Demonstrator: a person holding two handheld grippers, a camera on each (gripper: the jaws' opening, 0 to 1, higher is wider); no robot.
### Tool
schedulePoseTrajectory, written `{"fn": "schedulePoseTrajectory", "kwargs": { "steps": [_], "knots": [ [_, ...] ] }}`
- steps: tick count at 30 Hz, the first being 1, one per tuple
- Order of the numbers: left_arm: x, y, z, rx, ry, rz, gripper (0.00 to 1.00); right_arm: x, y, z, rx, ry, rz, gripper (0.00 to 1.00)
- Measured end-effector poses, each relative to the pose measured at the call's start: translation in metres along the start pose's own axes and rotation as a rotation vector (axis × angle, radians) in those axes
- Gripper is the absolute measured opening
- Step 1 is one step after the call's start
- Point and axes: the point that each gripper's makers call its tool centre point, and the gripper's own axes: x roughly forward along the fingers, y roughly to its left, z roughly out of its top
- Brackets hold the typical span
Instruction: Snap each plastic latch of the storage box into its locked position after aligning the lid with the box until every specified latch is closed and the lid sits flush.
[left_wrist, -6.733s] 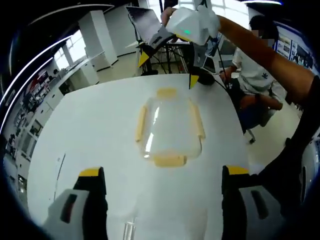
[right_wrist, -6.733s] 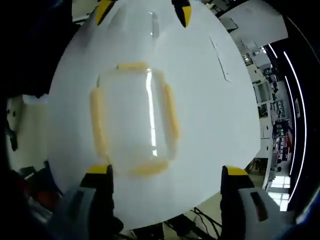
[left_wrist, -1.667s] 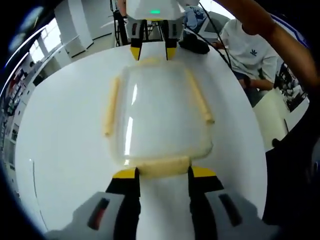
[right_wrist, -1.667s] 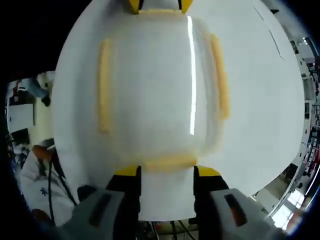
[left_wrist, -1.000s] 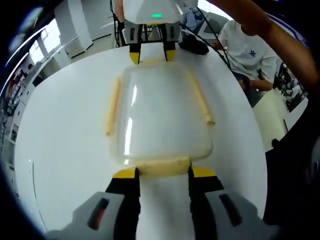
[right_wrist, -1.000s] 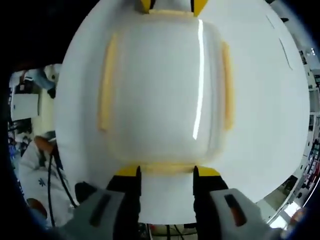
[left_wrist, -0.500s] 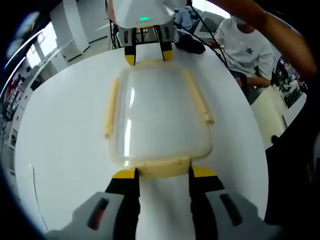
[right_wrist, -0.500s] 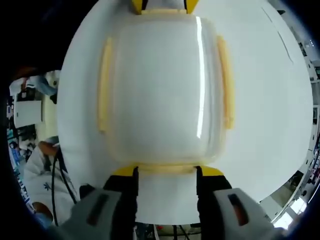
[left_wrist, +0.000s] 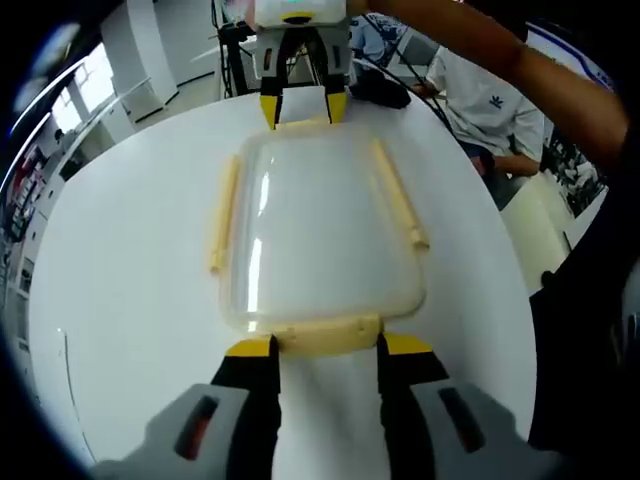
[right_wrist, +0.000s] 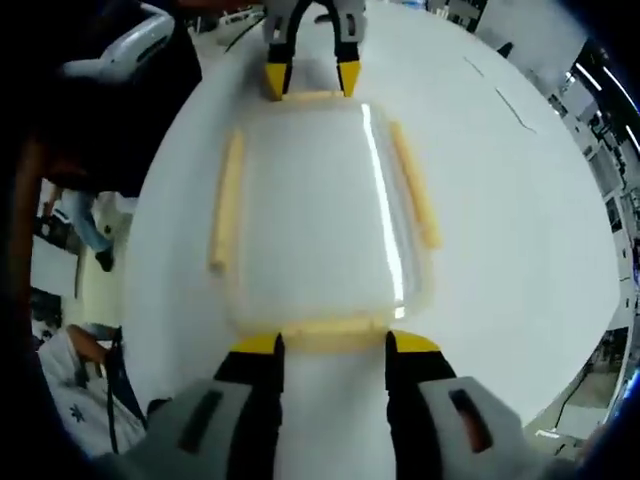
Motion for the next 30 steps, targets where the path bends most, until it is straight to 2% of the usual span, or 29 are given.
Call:
{"fn": "schedulePoseTrajectory", "kwargs": {
  "steps": [5,10,13,16,21,30],
  "knots": [
    [0.000,0.000,-0.001,0.019,0.004,-0.009,0.34,0.003,0.002,0.006,-0.040,-0.005,0.044,0.38],
    [0.000,-0.001,-0.001,0.029,-0.013,-0.007,0.35,0.003,0.003,0.007,-0.053,-0.025,0.053,0.37],
    [-0.001,0.000,-0.001,0.029,-0.025,-0.008,0.34,0.003,0.001,0.008,-0.039,-0.051,0.051,0.36],
    [-0.001,0.002,-0.001,-0.023,-0.033,0.008,0.34,0.003,0.003,0.010,-0.028,-0.065,0.054,0.35],
    [-0.004,0.005,-0.004,-0.012,-0.101,0.002,0.33,0.003,0.002,0.011,-0.010,-0.064,0.051,0.35],
    [-0.013,0.013,-0.006,0.002,-0.101,0.002,0.33,0.000,0.001,0.019,0.055,-0.101,0.056,0.35]
  ]
}}
